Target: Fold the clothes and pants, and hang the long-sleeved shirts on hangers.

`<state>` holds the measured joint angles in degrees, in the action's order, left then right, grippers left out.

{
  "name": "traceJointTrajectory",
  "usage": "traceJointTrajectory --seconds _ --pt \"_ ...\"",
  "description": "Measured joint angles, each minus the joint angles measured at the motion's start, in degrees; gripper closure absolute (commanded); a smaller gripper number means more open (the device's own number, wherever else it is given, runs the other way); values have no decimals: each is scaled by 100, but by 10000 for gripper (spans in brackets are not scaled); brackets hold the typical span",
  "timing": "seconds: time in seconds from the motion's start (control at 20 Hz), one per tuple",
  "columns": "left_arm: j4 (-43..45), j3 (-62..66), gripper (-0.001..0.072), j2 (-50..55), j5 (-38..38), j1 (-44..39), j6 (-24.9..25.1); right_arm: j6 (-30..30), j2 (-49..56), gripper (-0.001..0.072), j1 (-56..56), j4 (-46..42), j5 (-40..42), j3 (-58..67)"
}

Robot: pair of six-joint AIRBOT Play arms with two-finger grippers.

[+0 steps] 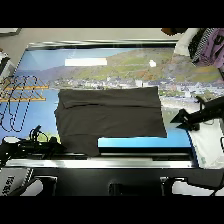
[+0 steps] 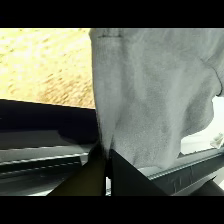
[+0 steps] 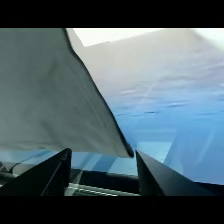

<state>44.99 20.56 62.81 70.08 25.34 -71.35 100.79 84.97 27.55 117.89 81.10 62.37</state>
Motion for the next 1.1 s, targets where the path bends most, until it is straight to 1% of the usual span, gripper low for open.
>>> traceJointTrajectory --seconds 0.3,0.6,0.65,0.75,0.85,0.9,1.05,1.1 --pt "-2 0 693 0 9 0 -9 428 66 231 31 232 -334 -852" --pt "-4 2 693 0 37 0 -17 560 72 233 35 507 -424 -1134" --pt "-4 2 693 0 39 0 -17 570 72 266 35 570 -457 -1169" --pt "-4 2 693 0 42 0 -17 575 74 393 35 654 -549 -1244" --pt "-4 2 693 0 42 0 -20 599 79 598 35 671 -640 -1303" --pt "-4 7 693 0 46 0 -31 625 81 676 35 693 -695 -1320" --pt "7 118 694 -20 162 2 -144 675 55 679 35 798 -612 -1344" --pt "42 210 694 -52 243 4 -278 612 17 679 35 802 -584 -1346"
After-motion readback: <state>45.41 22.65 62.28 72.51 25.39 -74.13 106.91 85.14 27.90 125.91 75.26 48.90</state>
